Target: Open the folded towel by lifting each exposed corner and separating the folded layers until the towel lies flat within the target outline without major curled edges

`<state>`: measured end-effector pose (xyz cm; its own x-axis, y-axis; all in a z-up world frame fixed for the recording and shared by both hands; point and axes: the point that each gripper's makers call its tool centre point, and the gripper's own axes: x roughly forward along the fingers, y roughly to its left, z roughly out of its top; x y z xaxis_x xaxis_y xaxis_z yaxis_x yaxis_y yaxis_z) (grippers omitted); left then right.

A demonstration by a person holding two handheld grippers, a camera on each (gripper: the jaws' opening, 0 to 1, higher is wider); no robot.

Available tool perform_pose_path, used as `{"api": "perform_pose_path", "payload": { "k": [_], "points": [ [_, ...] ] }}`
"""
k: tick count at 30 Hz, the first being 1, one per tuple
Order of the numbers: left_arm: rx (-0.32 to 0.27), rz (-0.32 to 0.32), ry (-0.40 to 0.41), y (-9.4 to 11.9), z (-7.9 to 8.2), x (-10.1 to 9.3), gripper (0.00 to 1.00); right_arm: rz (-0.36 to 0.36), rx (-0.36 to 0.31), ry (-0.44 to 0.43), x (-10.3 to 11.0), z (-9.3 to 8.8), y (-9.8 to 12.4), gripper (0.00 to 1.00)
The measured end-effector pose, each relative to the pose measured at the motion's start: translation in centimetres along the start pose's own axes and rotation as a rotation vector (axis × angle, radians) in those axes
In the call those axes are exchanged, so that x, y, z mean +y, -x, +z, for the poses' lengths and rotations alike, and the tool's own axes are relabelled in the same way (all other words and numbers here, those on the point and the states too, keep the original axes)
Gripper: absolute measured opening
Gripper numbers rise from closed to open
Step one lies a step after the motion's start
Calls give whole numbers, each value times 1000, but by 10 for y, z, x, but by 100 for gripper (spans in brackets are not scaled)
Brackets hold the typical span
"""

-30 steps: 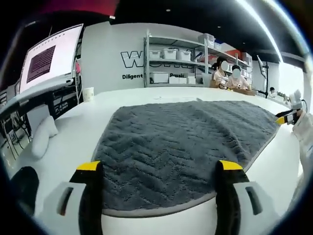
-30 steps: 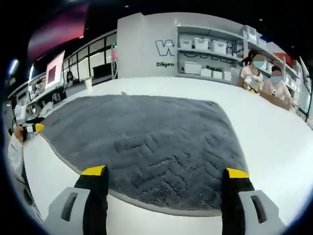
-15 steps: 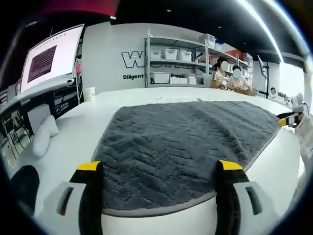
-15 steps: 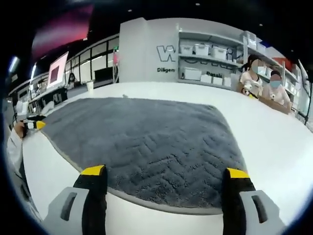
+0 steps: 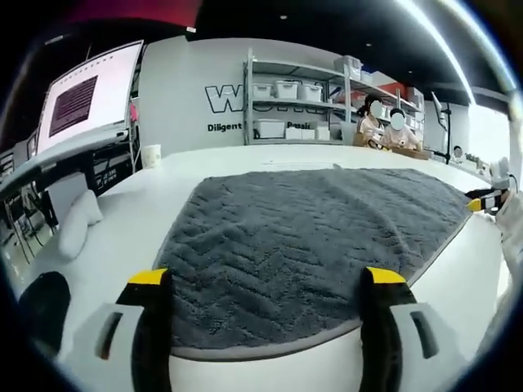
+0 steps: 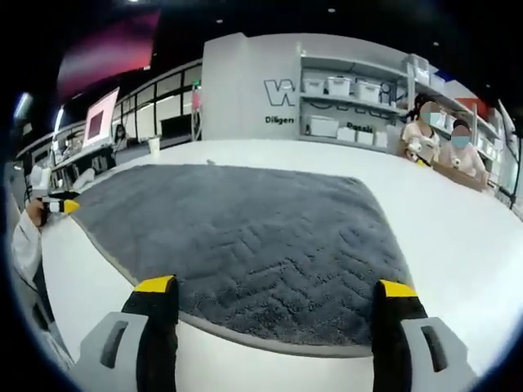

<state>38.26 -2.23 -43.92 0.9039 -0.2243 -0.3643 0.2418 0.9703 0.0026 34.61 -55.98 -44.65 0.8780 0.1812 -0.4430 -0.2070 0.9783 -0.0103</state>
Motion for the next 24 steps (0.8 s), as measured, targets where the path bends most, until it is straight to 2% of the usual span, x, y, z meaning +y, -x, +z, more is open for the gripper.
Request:
{"api": "perform_pose_path", "payload": {
  "k": [24],
  "points": [
    [18, -2, -5, 11, -5, -1, 95, 7, 10, 4, 0, -7, 15, 99]
  ]
}}
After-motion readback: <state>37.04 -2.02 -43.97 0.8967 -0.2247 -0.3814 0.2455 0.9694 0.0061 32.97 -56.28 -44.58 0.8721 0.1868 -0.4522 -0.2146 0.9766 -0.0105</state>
